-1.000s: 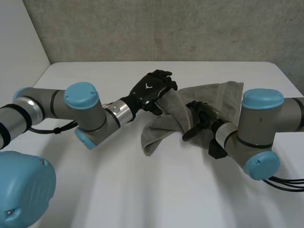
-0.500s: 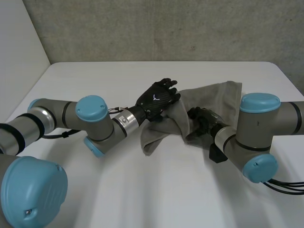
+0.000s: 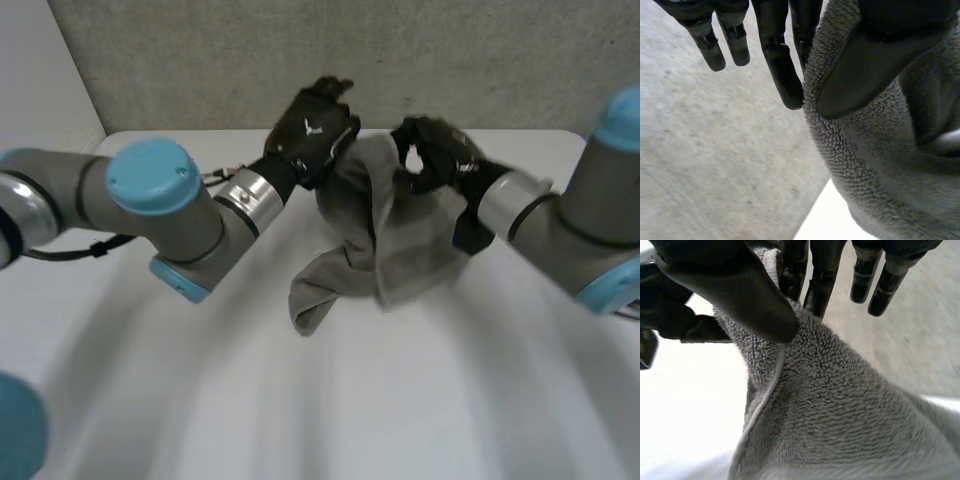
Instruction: Fold the towel.
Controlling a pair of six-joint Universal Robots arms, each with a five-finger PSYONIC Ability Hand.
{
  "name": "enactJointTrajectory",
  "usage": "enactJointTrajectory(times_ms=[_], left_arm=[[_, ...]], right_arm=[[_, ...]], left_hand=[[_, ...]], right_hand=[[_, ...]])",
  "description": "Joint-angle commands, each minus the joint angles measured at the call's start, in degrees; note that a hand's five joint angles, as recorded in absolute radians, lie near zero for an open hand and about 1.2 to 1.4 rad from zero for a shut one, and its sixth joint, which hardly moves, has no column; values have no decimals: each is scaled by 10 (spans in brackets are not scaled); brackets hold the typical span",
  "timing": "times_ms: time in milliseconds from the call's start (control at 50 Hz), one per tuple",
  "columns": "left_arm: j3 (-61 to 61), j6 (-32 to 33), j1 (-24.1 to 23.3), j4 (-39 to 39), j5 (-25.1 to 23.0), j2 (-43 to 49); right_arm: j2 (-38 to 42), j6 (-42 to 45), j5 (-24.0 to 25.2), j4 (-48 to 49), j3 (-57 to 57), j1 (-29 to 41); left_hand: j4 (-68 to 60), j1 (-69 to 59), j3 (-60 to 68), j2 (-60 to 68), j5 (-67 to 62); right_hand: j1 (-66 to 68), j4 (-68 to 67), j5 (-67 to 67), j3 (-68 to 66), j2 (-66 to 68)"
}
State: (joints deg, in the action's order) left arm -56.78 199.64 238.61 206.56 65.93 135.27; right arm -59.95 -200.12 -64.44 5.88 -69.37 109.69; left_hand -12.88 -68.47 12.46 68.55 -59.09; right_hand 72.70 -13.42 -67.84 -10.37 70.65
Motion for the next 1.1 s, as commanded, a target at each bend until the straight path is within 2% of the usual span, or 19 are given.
enactJointTrajectory(times_ms=[20, 100, 140, 220, 320, 400, 440, 480, 500, 520, 560, 640, 820, 860, 880, 920, 940, 980, 1100], left_arm=[[-79, -3, -3, -41, 56, -124], [-132, -11, -10, -100, 94, -191], [-152, -19, -20, -122, 106, -210], [-211, -57, -50, -193, 140, -247], [-259, -124, -70, -246, 183, -253], [-281, -163, -86, -255, 208, -253], [-292, -179, -92, -256, 214, -252], [-303, -198, -102, -261, 217, -251], [-303, -198, -102, -261, 217, -251], [-302, -204, -104, -265, 219, -251], [-301, -211, -104, -269, 216, -252], [-282, -221, -97, -270, 214, -252], [-217, -213, -55, -252, 199, -239], [-188, -210, -41, -248, 151, -201], [-188, -210, -41, -248, 151, -200], [-150, -198, -27, -258, 79, -154], [-150, -198, -27, -258, 79, -154], [-128, -175, -7, -276, 15, -121], [-105, -131, 14, -285, -8, -81]], right_arm=[[-50, 65, 147, -124, 103, -32], [-49, 128, 164, -190, 157, -33], [-43, 229, 164, -252, 193, -38], [-37, 333, 157, -312, 203, -45], [-25, 453, 120, -365, 165, -53], [-17, 574, 79, -382, 67, -49], [-16, 621, 55, -383, 42, -49], [-18, 654, 30, -383, 25, -49], [-18, 669, 0, -381, 20, -46], [-19, 667, -25, -377, 15, -47], [-23, 662, -44, -371, 13, -48], [-50, 634, -38, -351, 6, -47], [-192, 397, 39, -201, -112, -58], [-209, 369, 41, -182, -141, -58], [-223, 347, 41, -164, -170, -58], [-234, 330, 41, -144, -200, -58], [-242, 314, 40, -122, -228, -58], [-247, 298, 38, -102, -256, -58], [-252, 260, 35, -40, -350, -62]], left_hand=[[29, -23, -25, 22, -17], [29, -18, -25, 17, -12], [29, -15, -25, 14, -8], [29, 6, -25, -6, 12], [29, 16, -25, -16, 22], [29, 48, -25, -48, 54], [29, 96, -25, -97, 103], [29, 456, -25, -457, 462], [29, 458, -25, -459, 464], [29, 580, -25, -580, 586], [29, 584, -25, -585, 590], [29, 584, -25, -585, 590], [29, 584, -25, -585, 590], [29, 581, -25, -582, 587], [29, 581, -25, -582, 587], [29, 578, -25, -578, 584], [29, 578, -25, -578, 584], [29, 578, -25, -578, 584], [29, 578, -25, -578, 584]], right_hand=[[73, 34, -22, 4, 93], [73, 34, -22, 4, 93], [73, 34, -22, 4, 93], [73, 34, -22, 4, 93], [73, 34, -22, 4, 93], [73, 34, -22, 4, 93], [73, 34, -22, 4, 93], [73, 34, -22, 4, 93], [-140, 34, 191, 4, -119], [-566, 34, 618, 4, -546], [-627, 34, 678, 4, -607], [-627, 34, 678, 4, -607], [-627, 34, 678, 4, -607], [-627, 34, 678, 4, -607], [-627, 34, 678, 4, -607], [-627, 34, 678, 4, -607], [-627, 34, 678, 4, -607], [-627, 34, 678, 4, -607], [-627, 34, 678, 4, -607]])
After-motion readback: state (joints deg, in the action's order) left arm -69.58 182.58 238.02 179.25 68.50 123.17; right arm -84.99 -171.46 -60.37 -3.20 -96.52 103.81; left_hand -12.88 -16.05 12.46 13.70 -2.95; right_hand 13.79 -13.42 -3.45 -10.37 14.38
